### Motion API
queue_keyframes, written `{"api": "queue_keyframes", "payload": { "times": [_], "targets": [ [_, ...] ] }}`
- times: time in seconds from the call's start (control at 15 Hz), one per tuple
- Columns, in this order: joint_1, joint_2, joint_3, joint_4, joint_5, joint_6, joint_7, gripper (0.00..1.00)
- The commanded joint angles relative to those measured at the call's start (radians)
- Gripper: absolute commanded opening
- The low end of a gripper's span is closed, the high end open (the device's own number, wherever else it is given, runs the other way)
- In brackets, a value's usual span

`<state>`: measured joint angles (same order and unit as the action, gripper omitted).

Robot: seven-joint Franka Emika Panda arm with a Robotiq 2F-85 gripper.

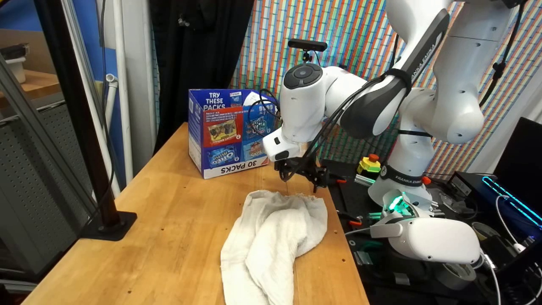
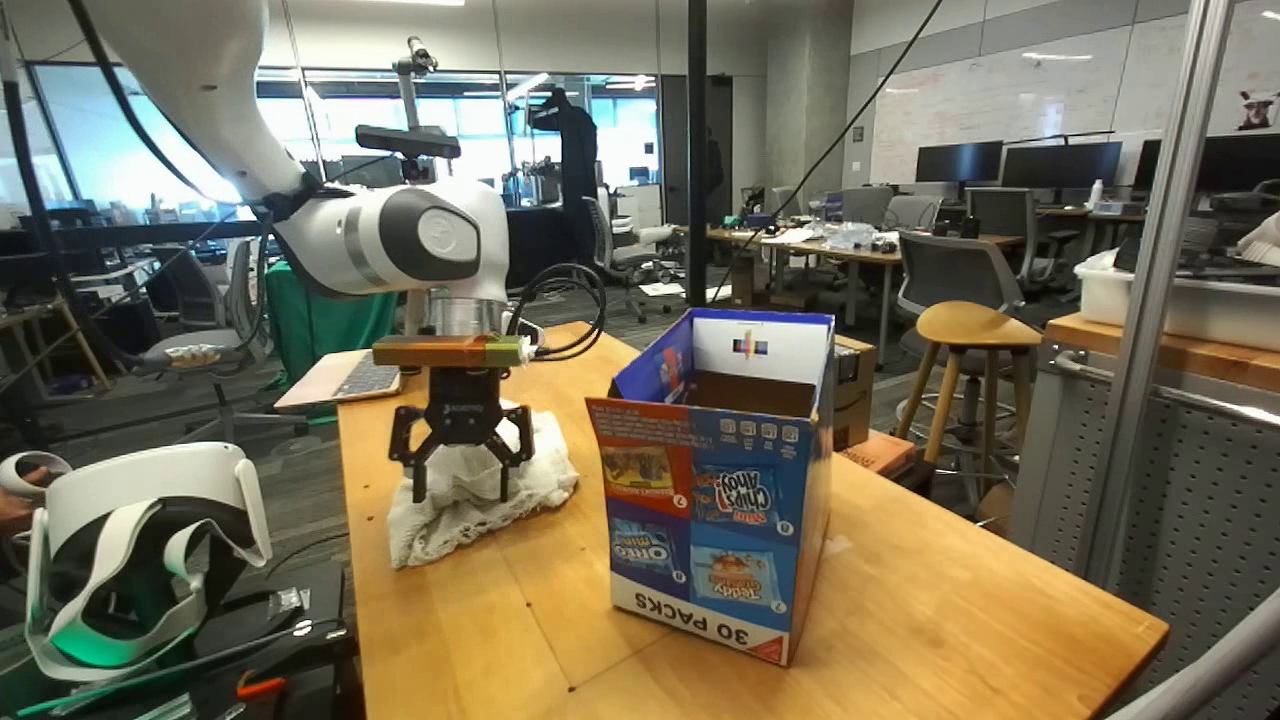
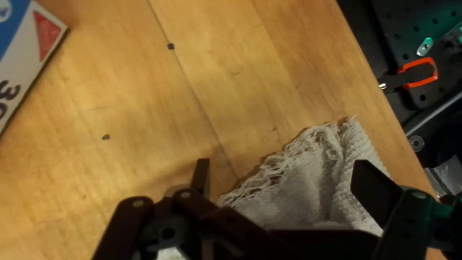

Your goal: Put the green object on the towel, then fold the towel and put it in the box

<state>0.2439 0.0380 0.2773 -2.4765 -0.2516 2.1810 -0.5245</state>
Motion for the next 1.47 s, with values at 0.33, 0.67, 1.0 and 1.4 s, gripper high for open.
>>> {"api": "queue_keyframes", "payload": {
  "times": [0.33,0.67,1.0,1.4],
  "targets": [
    [0.025,-0.225,-0.013,-0.188,0.232,0.022,0.045,1.0],
    [0.091,-0.299,-0.006,-0.329,0.347,0.269,0.046,1.0],
    [0.107,-0.213,0.019,-0.287,0.232,0.483,0.132,1.0],
    [0.068,-0.162,0.036,-0.286,0.017,0.482,0.269,1.0]
  ]
}}
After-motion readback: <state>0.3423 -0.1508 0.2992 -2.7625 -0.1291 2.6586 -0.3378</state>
